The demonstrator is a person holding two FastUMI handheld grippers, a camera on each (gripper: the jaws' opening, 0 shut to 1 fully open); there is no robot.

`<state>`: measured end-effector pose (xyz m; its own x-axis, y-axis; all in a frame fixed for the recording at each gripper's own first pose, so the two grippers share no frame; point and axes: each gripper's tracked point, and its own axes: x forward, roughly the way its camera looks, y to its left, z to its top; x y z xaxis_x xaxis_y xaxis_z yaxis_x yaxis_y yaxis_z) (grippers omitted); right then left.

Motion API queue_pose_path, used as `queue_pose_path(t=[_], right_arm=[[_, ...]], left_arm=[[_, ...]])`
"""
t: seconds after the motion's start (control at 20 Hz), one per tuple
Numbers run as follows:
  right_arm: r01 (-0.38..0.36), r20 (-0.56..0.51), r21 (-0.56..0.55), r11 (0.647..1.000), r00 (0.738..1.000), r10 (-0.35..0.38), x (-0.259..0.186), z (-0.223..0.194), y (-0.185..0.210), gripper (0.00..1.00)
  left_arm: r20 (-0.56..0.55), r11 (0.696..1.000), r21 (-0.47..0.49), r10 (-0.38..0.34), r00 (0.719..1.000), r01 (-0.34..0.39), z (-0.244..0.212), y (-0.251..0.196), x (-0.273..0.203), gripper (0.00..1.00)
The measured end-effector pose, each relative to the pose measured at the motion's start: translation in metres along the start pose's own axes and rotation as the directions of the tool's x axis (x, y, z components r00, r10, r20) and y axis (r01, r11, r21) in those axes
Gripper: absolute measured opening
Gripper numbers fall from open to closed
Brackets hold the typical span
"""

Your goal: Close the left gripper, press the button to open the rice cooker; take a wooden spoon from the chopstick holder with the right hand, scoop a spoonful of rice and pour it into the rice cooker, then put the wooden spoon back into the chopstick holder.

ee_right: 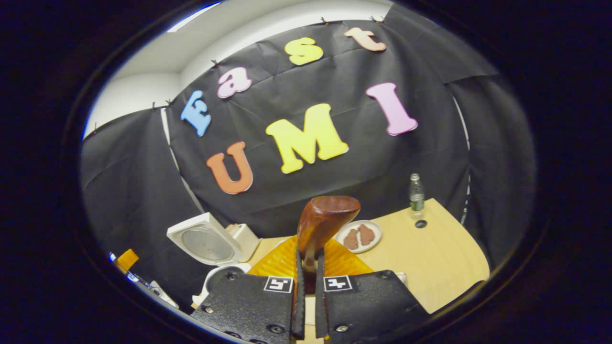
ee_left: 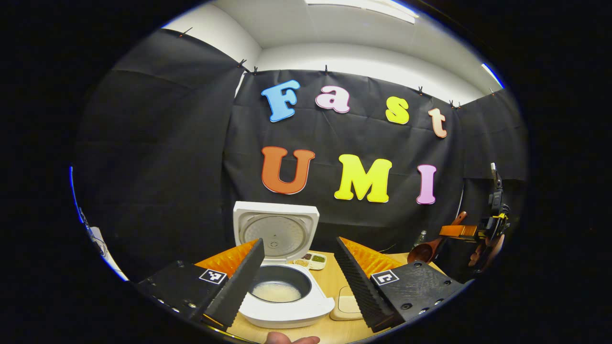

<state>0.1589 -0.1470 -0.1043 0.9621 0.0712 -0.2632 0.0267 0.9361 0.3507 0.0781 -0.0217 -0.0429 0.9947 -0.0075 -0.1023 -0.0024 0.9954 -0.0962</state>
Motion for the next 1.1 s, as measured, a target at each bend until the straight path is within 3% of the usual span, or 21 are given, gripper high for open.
queue_pose_path(t=[0.2,0.4,0.8,1.1], right_arm=[[0.126,-0.015,0.031,0.992,0.992,-0.126,-0.001,-0.012,-0.067,0.10],[0.214,-0.075,0.062,0.975,0.975,-0.210,0.013,-0.035,-0.120,0.10],[0.249,-0.192,0.068,0.966,0.953,-0.232,0.053,-0.091,-0.160,0.10],[0.245,-0.243,-0.012,0.970,0.940,-0.240,0.075,-0.137,-0.171,0.10]], left_arm=[[-0.011,0.999,0.002,-0.049,0.999,0.049,-0.002,-0.026,0.019,0.94],[-0.024,0.999,0.004,-0.036,0.999,0.036,-0.005,-0.031,0.028,0.94],[-0.092,1.000,0.016,0.027,0.995,-0.026,-0.014,-0.033,0.032,0.94],[-0.125,0.998,0.031,0.052,0.991,-0.048,-0.014,-0.038,0.030,0.94]])
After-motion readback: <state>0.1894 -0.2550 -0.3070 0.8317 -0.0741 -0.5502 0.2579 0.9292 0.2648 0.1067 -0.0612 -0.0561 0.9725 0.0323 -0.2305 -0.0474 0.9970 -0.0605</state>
